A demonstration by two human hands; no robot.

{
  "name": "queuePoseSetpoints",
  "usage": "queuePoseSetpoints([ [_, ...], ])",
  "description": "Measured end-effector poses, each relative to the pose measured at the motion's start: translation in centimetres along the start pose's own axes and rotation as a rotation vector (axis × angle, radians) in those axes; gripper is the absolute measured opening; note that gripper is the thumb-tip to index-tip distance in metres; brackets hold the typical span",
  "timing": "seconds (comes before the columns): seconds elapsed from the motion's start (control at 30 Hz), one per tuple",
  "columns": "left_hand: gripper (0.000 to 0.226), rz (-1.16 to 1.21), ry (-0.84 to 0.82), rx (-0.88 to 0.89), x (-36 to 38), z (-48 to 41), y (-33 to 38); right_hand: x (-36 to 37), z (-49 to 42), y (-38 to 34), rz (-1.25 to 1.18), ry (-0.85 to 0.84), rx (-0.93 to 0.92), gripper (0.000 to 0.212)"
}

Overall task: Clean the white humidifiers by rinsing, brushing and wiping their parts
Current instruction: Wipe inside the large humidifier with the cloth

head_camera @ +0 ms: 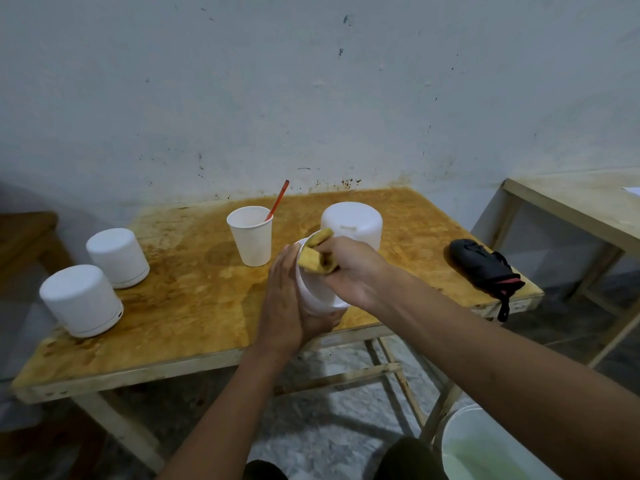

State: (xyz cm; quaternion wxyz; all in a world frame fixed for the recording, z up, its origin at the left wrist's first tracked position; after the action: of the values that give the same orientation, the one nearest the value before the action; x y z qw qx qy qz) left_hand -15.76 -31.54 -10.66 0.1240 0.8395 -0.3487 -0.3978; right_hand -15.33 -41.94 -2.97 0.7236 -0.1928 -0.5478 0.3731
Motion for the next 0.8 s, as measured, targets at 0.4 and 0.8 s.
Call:
queuePoseSetpoints([
  [0.4,0.112,0.027,-0.058,-0.087,-0.1,-0.7,0.3,0.0,1.3,0.5,0.828,-0.129,-0.308,0.029],
  [0.8,0.124,0.047,-0.066,-0.125,0.1,-0.2,-0.1,0.4,-0.1,-1.7,-0.085,0.040,-0.005,0.021],
])
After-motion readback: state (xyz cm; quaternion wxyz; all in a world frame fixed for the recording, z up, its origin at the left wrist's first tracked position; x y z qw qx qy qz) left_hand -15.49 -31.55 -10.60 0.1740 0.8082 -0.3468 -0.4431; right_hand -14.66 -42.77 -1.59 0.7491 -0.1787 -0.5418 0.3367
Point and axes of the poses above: each hand's wrist, its own z-axis away from the middle knuckle, its own x-axis out of the palm, y = z × x, the point moved 4 cm from there along -z, towards the middle knuckle, and after that the axes turned 10 degrees about -z, right-handed, at the moved point
